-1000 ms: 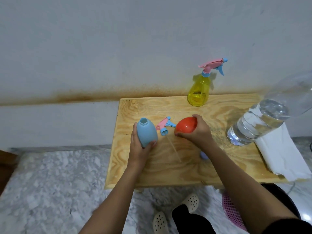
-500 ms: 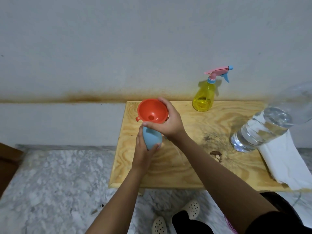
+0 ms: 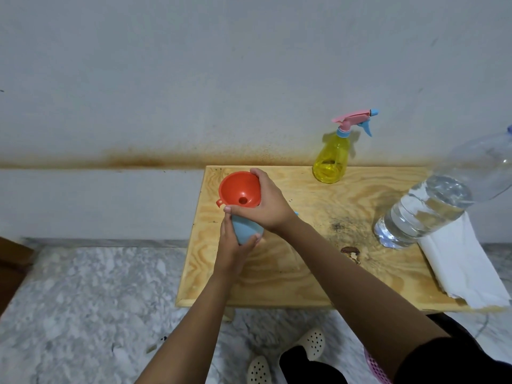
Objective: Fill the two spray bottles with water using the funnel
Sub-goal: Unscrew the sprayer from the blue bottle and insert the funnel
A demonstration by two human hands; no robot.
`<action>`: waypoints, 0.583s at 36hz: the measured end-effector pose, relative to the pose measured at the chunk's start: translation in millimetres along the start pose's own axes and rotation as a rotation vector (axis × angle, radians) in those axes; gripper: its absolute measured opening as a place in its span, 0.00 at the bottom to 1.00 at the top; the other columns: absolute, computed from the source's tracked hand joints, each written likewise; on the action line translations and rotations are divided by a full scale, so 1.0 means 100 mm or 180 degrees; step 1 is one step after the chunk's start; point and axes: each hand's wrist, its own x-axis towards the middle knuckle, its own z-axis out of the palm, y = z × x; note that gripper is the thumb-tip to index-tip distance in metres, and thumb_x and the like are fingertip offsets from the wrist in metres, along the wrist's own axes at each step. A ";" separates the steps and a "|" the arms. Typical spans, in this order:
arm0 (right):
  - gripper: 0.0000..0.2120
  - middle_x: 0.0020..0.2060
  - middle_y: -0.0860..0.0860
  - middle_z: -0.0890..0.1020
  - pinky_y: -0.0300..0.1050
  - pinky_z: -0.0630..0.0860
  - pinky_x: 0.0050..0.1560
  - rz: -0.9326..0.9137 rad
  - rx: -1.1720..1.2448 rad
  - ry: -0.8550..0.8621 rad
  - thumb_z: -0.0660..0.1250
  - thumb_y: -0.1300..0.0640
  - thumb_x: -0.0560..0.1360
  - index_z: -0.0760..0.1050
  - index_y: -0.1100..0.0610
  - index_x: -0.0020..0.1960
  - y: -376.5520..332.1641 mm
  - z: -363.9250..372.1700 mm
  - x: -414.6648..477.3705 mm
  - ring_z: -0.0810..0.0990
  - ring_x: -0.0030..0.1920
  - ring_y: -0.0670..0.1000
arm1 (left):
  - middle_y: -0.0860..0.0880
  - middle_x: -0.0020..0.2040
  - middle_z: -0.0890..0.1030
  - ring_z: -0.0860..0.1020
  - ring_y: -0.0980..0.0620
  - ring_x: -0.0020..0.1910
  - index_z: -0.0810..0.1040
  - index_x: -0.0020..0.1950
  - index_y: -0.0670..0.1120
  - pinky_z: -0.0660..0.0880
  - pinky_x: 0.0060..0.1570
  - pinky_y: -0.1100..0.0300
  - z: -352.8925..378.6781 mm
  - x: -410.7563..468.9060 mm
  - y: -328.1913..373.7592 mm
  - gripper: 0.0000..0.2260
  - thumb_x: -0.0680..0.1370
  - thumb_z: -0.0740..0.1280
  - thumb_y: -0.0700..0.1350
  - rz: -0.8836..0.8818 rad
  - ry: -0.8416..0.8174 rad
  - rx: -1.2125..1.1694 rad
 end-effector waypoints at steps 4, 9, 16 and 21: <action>0.47 0.69 0.51 0.65 0.49 0.69 0.65 0.0033 -0.0033 -0.0078 0.76 0.42 0.64 0.54 0.52 0.74 -0.01 -0.01 0.00 0.67 0.67 0.51 | 0.51 0.66 0.68 0.71 0.52 0.63 0.55 0.75 0.55 0.77 0.57 0.46 -0.02 0.01 -0.01 0.42 0.67 0.73 0.57 0.0033 0.0047 0.0077; 0.47 0.69 0.50 0.65 0.49 0.71 0.63 0.0103 -0.0019 -0.0080 0.76 0.41 0.64 0.54 0.50 0.73 -0.01 -0.01 0.00 0.68 0.65 0.51 | 0.50 0.65 0.69 0.71 0.51 0.62 0.58 0.74 0.53 0.77 0.56 0.46 -0.03 0.03 -0.02 0.42 0.65 0.73 0.58 0.0109 0.0101 0.0123; 0.48 0.69 0.51 0.64 0.52 0.71 0.63 0.0169 -0.0064 -0.0081 0.75 0.40 0.64 0.52 0.50 0.74 -0.02 0.00 0.01 0.67 0.66 0.52 | 0.47 0.62 0.64 0.68 0.48 0.61 0.61 0.72 0.46 0.75 0.58 0.48 -0.01 0.03 0.00 0.44 0.61 0.69 0.63 0.0128 0.0282 0.0472; 0.49 0.70 0.52 0.63 0.51 0.70 0.64 0.0197 -0.0023 -0.0096 0.76 0.41 0.64 0.51 0.51 0.75 -0.03 0.00 0.01 0.67 0.67 0.53 | 0.48 0.61 0.62 0.66 0.46 0.63 0.59 0.73 0.47 0.74 0.59 0.44 0.00 0.04 -0.01 0.45 0.62 0.69 0.62 0.0108 0.0255 0.0557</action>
